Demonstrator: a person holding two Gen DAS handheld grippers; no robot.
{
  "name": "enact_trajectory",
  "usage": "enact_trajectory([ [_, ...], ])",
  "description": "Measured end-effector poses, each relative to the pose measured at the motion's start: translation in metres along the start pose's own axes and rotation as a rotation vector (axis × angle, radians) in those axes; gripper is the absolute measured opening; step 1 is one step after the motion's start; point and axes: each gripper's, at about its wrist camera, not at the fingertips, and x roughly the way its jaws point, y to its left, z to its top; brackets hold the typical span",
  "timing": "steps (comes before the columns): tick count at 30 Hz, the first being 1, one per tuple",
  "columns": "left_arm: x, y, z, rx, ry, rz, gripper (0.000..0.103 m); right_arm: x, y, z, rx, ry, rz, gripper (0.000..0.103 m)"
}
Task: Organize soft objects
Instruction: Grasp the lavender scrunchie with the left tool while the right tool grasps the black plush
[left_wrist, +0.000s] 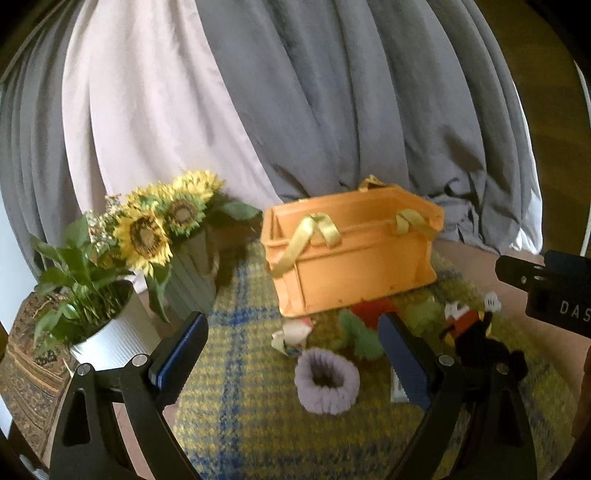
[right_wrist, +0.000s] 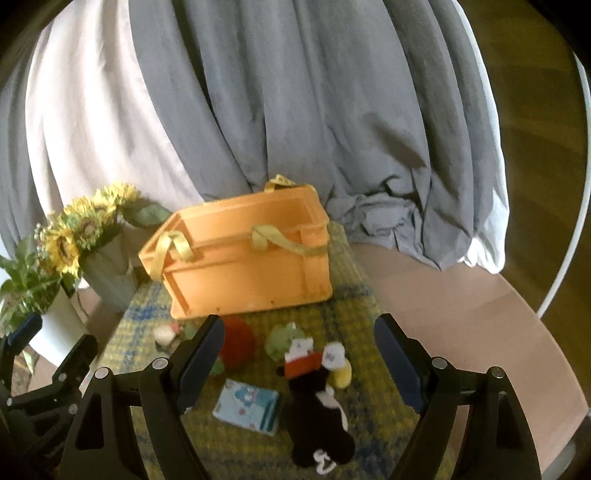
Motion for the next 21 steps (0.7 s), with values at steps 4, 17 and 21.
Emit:
enact_trajectory([
  [4, 0.005, -0.005, -0.010, 0.021, 0.027, -0.006, 0.094, 0.003, -0.001, -0.012, -0.015, 0.037, -0.015, 0.084],
  [17, 0.038, -0.016, -0.039, 0.033, 0.161, -0.036, 0.094, 0.035, -0.013, -0.049, 0.024, 0.229, -0.040, 0.084],
  [21, 0.049, -0.016, -0.046, 0.022, 0.199, -0.042, 0.094, 0.046, -0.014, -0.055, 0.025, 0.269, -0.042, 0.084],
])
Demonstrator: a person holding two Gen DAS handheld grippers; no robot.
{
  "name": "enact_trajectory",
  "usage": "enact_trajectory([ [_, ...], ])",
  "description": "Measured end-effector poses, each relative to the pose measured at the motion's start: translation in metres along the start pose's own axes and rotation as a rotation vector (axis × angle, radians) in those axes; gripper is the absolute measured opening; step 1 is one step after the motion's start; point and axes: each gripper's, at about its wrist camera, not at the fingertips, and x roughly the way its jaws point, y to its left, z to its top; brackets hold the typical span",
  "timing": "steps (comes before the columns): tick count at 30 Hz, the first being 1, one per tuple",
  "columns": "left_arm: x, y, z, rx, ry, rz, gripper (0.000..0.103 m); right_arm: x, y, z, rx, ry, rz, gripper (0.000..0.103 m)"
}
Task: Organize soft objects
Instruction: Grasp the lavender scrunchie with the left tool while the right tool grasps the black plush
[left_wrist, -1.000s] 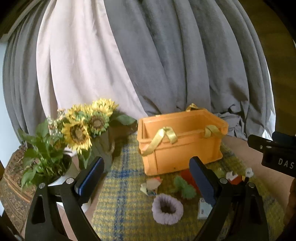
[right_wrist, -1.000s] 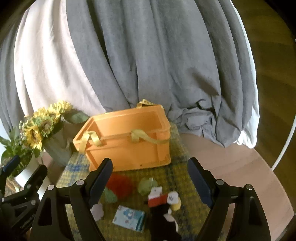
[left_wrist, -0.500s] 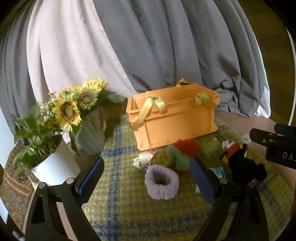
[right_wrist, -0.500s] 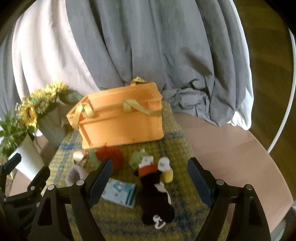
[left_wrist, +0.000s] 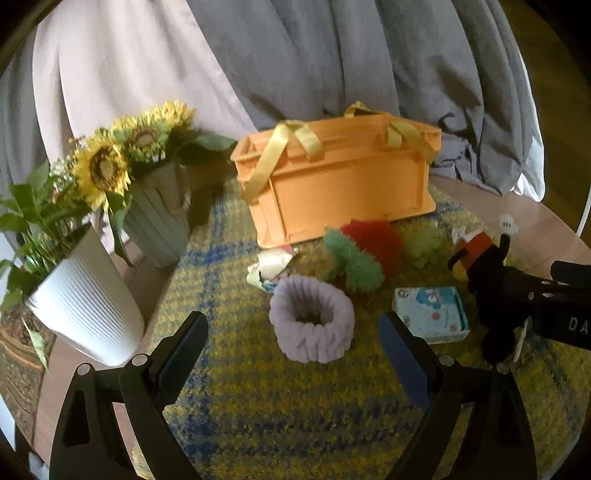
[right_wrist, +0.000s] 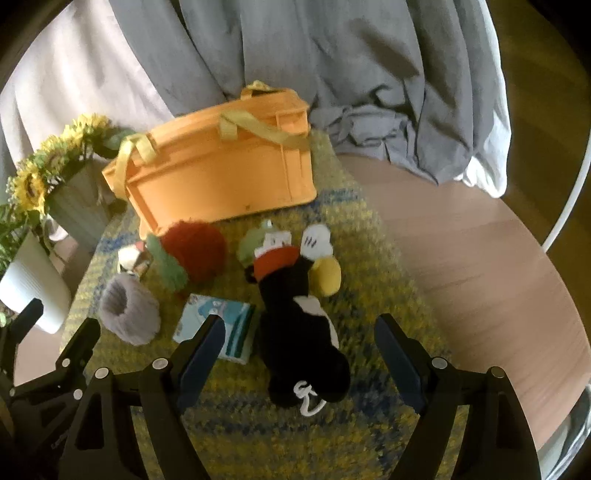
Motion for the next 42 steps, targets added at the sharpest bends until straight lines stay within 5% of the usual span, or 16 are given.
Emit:
enact_trajectory([
  [20, 0.062, -0.005, -0.006, -0.045, 0.127, -0.049, 0.093, 0.051, -0.002, -0.002, -0.008, 0.146, -0.057, 0.083],
  [33, 0.073, -0.006, -0.005, -0.041, 0.147, -0.096, 0.036, 0.066, 0.008, -0.004, -0.042, 0.185, -0.008, 0.056],
  [42, 0.061, -0.005, -0.003, -0.046, 0.127, -0.116, 0.026, 0.056, 0.007, -0.002, -0.061, 0.154, 0.000, 0.054],
])
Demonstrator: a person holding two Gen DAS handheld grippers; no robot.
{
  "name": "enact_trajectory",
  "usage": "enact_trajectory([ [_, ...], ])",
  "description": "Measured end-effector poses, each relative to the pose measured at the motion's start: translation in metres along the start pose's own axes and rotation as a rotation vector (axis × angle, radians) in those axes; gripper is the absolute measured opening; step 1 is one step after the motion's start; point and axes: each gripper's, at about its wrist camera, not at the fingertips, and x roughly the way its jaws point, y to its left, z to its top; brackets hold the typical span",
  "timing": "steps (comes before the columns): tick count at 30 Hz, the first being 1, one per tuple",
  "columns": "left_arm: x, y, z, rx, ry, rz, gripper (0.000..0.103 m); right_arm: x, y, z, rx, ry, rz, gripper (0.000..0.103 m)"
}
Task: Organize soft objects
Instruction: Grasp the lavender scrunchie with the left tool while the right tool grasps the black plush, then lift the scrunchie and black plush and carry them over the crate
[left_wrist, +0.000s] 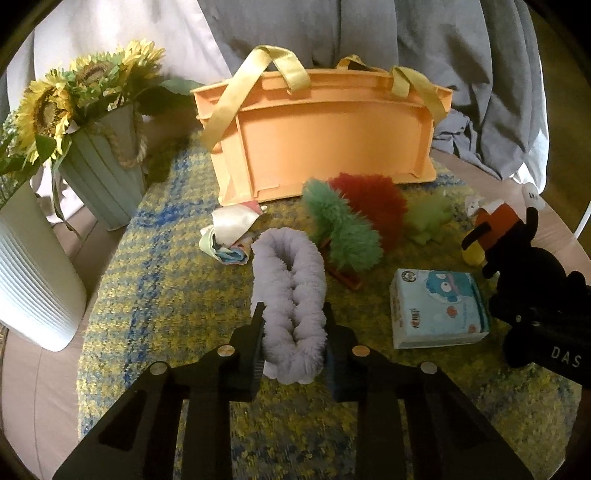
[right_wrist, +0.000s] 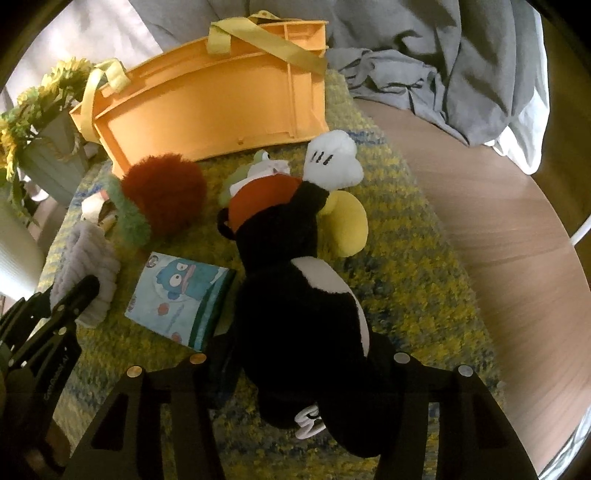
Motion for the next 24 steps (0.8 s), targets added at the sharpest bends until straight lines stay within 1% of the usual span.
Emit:
enact_trajectory([
  [7, -0.016, 0.000, 0.004, -0.007, -0.027, -0.006, 0.026, -0.013, -0.001, -0.002, -0.009, -0.050, 0.022, 0.054],
  [17, -0.049, -0.009, 0.015, 0.010, -0.113, 0.002, 0.026, -0.042, -0.005, -0.001, -0.026, -0.144, 0.043, 0.053],
  [24, -0.077, -0.006, 0.029, -0.012, -0.192, 0.001, 0.026, -0.066, -0.003, 0.009, -0.033, -0.215, 0.091, 0.053],
])
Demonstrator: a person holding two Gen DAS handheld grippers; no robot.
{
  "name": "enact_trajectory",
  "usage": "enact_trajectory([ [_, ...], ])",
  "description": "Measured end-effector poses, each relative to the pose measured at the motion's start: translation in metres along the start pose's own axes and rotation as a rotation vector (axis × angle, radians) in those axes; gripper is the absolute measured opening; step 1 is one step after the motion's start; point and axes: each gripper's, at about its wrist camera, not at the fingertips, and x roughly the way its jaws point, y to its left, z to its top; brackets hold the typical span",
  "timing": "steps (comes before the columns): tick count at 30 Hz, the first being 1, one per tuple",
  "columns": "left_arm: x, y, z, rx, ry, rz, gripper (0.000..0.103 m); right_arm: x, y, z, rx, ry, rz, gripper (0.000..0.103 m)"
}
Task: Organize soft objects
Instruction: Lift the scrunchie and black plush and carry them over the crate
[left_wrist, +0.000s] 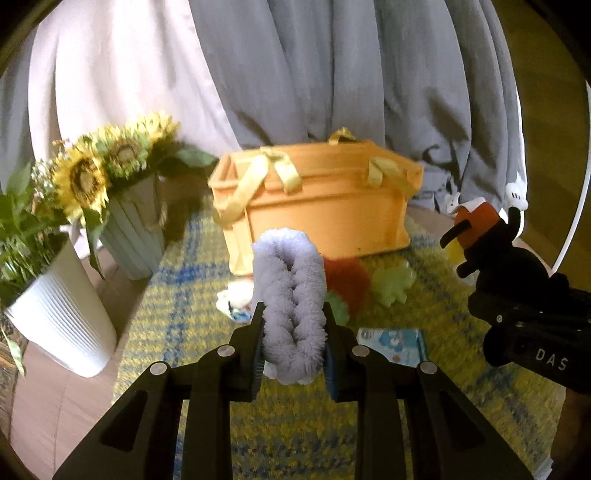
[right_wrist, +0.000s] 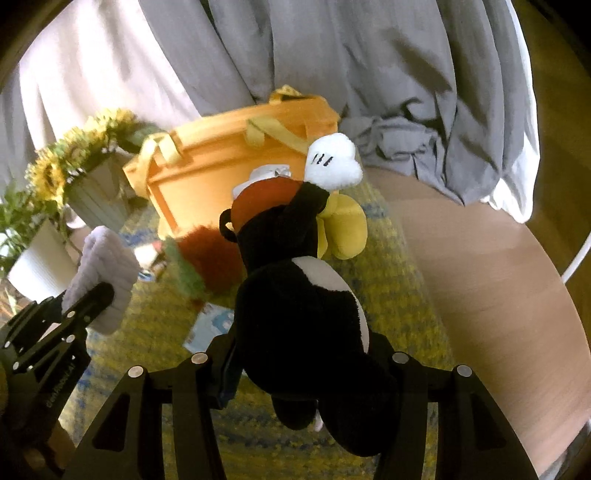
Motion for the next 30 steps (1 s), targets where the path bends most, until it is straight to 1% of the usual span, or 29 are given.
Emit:
enact_trajectory([
  [12, -0.029, 0.003, 0.038, -0.015, -0.145, 0.021, 0.026, -0.035, 0.013, 0.037, -0.058, -0.180, 0.052, 0.053],
  [23, -0.046, 0.010, 0.078, -0.020, -0.276, 0.039, 0.026, -0.051, 0.024, 0.070, -0.071, -0.289, 0.116, 0.053],
  [30, -0.050, 0.014, 0.098, -0.014, -0.334, 0.050, 0.026, -0.054, 0.031, 0.090, -0.081, -0.346, 0.147, 0.053],
])
